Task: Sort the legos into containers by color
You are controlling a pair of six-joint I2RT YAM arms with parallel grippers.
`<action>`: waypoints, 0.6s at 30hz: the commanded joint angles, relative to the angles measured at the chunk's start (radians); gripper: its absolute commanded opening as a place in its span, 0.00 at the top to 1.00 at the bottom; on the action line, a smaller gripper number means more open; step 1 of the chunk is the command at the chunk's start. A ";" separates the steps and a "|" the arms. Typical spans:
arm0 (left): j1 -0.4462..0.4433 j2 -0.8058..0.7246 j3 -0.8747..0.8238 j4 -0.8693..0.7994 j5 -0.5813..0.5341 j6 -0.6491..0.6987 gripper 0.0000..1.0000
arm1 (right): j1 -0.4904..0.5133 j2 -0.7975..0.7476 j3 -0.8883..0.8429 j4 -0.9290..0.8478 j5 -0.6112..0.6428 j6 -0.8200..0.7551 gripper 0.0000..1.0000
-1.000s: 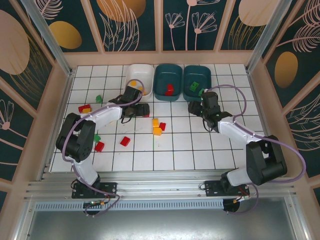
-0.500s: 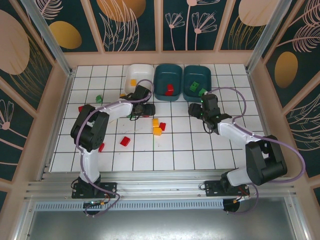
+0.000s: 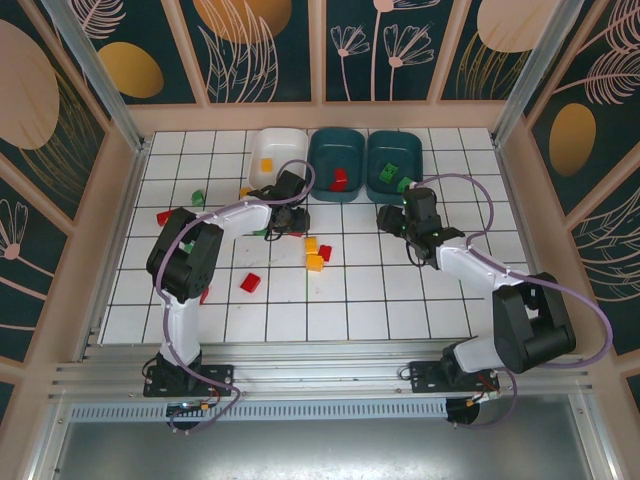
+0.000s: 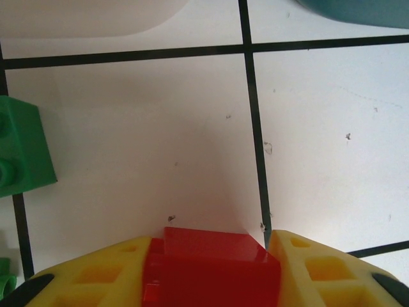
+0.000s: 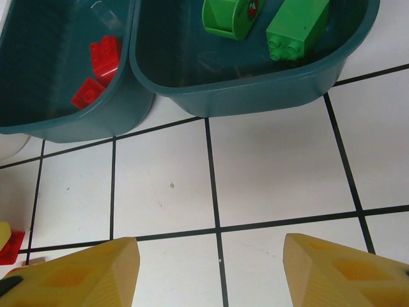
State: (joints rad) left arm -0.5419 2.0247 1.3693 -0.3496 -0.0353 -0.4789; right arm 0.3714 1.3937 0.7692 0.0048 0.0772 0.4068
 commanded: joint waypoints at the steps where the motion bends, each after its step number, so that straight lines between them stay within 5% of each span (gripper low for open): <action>1: -0.009 -0.060 0.044 -0.051 -0.004 0.002 0.72 | 0.005 -0.027 -0.013 0.031 0.007 0.009 0.39; 7: -0.011 -0.048 0.242 -0.075 0.024 0.006 0.73 | 0.004 -0.029 -0.016 0.040 0.001 0.013 0.39; 18: -0.011 0.312 0.807 -0.174 0.114 -0.001 0.74 | 0.008 -0.050 -0.074 0.079 -0.043 0.054 0.39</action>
State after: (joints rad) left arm -0.5465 2.2528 2.0914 -0.4385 0.0483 -0.4793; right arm 0.3721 1.3701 0.7147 0.0364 0.0525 0.4301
